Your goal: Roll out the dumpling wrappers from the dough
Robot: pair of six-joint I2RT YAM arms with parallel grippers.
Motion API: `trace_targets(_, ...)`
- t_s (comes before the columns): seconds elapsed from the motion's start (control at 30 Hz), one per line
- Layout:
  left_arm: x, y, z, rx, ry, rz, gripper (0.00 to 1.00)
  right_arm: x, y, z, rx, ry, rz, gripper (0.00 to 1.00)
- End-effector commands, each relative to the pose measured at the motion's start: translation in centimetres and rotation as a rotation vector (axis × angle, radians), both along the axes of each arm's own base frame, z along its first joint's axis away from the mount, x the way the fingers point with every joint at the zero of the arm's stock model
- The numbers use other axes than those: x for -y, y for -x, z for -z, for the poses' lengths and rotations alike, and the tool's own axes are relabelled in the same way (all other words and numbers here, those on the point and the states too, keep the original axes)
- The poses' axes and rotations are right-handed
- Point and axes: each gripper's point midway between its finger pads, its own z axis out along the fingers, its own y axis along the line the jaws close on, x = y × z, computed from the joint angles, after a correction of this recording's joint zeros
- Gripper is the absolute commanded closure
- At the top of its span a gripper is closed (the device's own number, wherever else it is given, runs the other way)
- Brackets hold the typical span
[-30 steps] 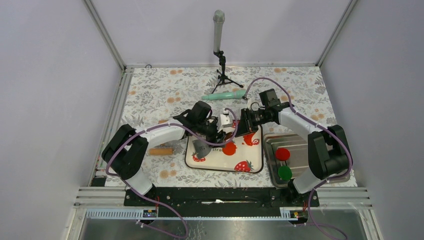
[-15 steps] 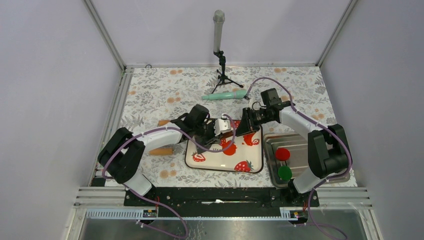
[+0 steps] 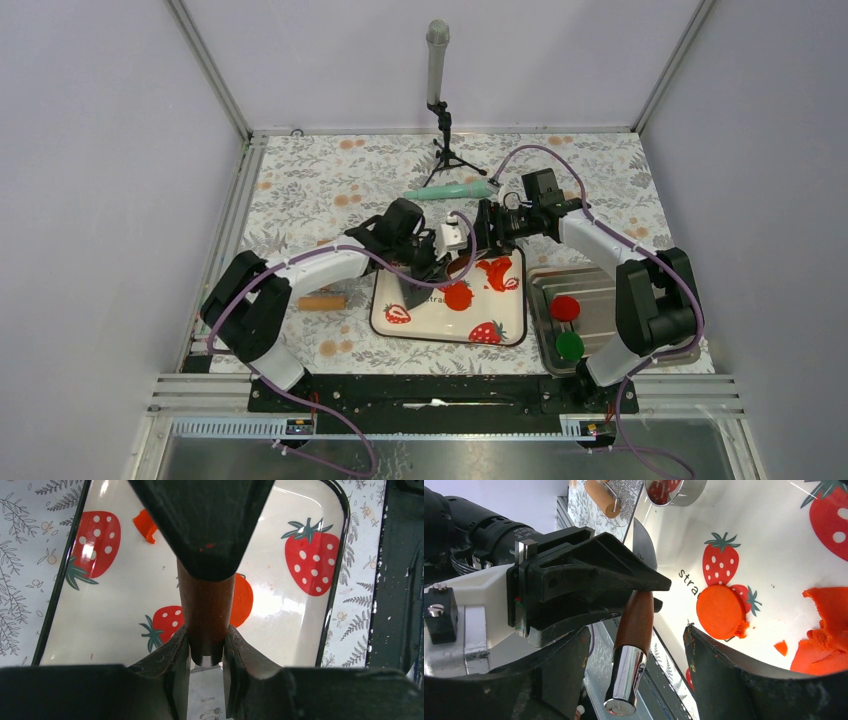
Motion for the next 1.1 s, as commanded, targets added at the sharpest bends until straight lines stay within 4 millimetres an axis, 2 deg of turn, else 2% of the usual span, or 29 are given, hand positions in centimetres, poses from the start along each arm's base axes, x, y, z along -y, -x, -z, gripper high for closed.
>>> trace_targets(0.0, 1.8, -0.9, -2.5, -0.011, 0.084, 0.001, 1.00, -0.5, -0.8, -1.3, 0.032, -0.045, -0.006, 0.28)
trace_targets(0.23, 2.8, -1.5, -3.2, -0.044, 0.115, -0.028, 1.00, -0.5, -0.7, -1.4, 0.041, -0.051, -0.005, 0.41)
trace_targets(0.67, 3.7, -2.0, -3.9, -0.067, 0.140, -0.044, 1.00, -0.2, -0.7, -0.9, 0.070, -0.010, 0.016, 0.47)
trace_targets(0.83, 4.1, -1.8, -4.1, -0.077, 0.147, -0.046, 1.00, -0.2, -0.7, -0.7, 0.085, 0.008, 0.016, 0.52)
trace_targets(1.0, 4.3, -1.7, -4.4, -0.077, 0.152, -0.045, 1.00, -0.1, -0.8, -0.4, 0.099, 0.020, 0.023, 0.77)
trace_targets(1.07, 4.3, -1.7, -4.4, -0.078, 0.149, -0.053, 1.00, 0.0, -0.9, -0.4, 0.103, 0.030, 0.032, 0.94)
